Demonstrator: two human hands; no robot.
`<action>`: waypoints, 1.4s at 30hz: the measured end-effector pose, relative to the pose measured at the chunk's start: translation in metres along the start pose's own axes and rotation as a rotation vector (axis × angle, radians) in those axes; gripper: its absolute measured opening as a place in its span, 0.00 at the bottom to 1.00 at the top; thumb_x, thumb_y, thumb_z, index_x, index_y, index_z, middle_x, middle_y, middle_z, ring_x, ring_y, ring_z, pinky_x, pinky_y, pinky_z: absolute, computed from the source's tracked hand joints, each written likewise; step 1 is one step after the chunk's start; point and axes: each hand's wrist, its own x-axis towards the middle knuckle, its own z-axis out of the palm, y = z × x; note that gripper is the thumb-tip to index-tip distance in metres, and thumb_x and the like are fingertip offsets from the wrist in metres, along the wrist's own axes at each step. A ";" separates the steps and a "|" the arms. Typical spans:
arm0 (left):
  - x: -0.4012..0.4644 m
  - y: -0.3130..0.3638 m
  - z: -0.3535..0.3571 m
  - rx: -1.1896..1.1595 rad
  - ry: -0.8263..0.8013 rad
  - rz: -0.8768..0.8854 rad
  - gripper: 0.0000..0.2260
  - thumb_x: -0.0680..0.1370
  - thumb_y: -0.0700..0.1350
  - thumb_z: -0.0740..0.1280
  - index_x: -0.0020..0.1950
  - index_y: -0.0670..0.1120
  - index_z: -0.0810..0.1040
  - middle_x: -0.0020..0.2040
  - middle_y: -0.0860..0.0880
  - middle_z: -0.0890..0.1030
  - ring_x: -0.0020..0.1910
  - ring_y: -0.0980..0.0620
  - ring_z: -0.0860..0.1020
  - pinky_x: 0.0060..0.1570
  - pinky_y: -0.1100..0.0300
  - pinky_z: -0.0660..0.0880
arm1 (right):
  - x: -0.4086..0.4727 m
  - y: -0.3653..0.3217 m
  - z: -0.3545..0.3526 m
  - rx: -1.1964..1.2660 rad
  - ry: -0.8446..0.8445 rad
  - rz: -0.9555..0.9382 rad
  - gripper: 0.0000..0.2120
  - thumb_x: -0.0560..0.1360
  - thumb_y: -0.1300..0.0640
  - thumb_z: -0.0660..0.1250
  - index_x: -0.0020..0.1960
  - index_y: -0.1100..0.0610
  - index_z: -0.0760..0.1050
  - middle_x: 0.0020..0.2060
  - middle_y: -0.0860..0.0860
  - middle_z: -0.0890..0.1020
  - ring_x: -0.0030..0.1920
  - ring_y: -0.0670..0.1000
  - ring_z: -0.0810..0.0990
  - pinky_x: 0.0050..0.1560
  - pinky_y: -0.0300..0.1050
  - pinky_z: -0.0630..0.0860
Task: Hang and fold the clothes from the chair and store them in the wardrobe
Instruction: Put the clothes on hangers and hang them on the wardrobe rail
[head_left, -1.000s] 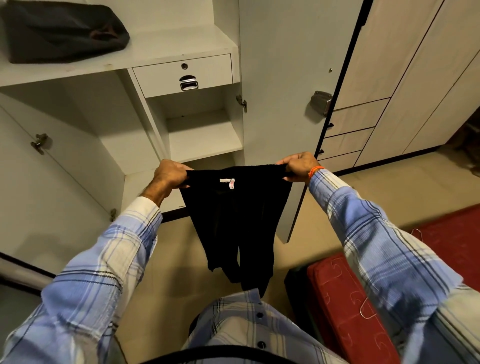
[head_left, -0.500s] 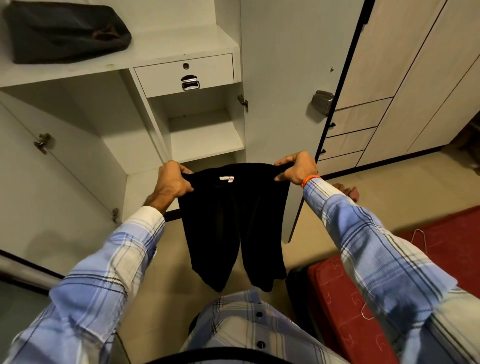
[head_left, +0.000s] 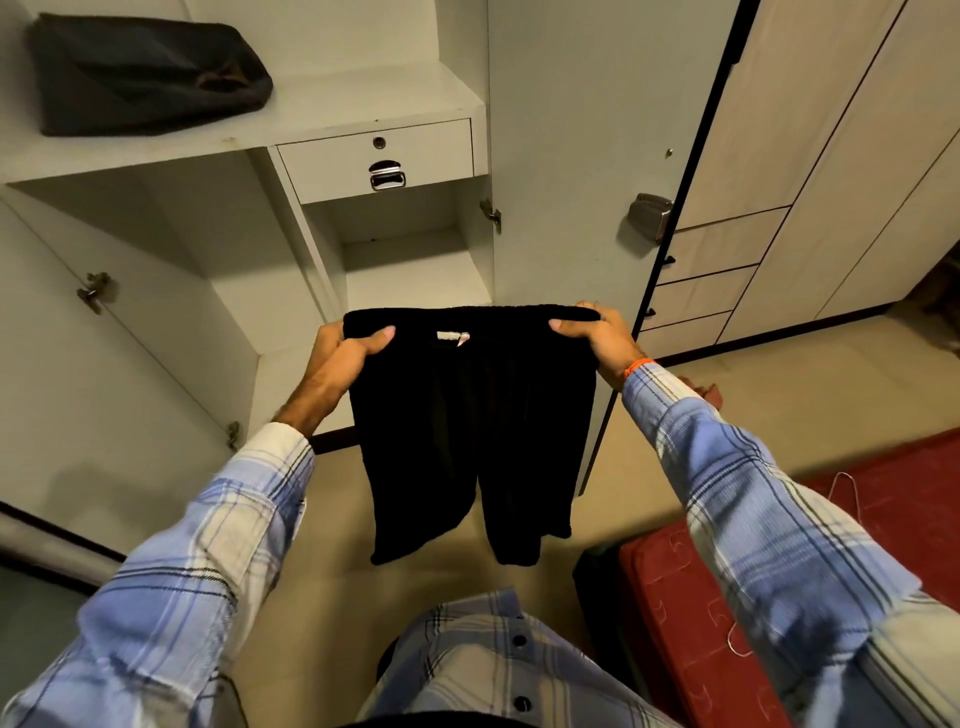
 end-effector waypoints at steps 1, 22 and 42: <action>0.000 0.001 0.001 -0.045 -0.003 0.007 0.02 0.77 0.41 0.70 0.48 0.47 0.82 0.40 0.54 0.84 0.41 0.56 0.82 0.42 0.68 0.77 | -0.002 -0.002 0.000 0.050 -0.040 0.003 0.06 0.75 0.64 0.68 0.40 0.56 0.77 0.31 0.46 0.81 0.32 0.45 0.80 0.35 0.37 0.75; 0.002 0.008 0.003 -0.325 -0.091 -0.246 0.09 0.80 0.43 0.66 0.55 0.40 0.80 0.47 0.46 0.85 0.47 0.50 0.84 0.42 0.62 0.81 | -0.009 -0.011 -0.007 0.280 -0.171 0.160 0.09 0.76 0.62 0.67 0.53 0.65 0.79 0.45 0.56 0.85 0.46 0.53 0.85 0.48 0.44 0.82; -0.015 0.028 0.100 0.316 0.165 -0.014 0.11 0.75 0.49 0.69 0.53 0.45 0.79 0.51 0.46 0.82 0.50 0.46 0.80 0.49 0.56 0.77 | -0.002 -0.028 0.100 -0.341 0.129 -0.031 0.11 0.74 0.52 0.70 0.49 0.60 0.83 0.46 0.55 0.85 0.50 0.54 0.83 0.54 0.47 0.78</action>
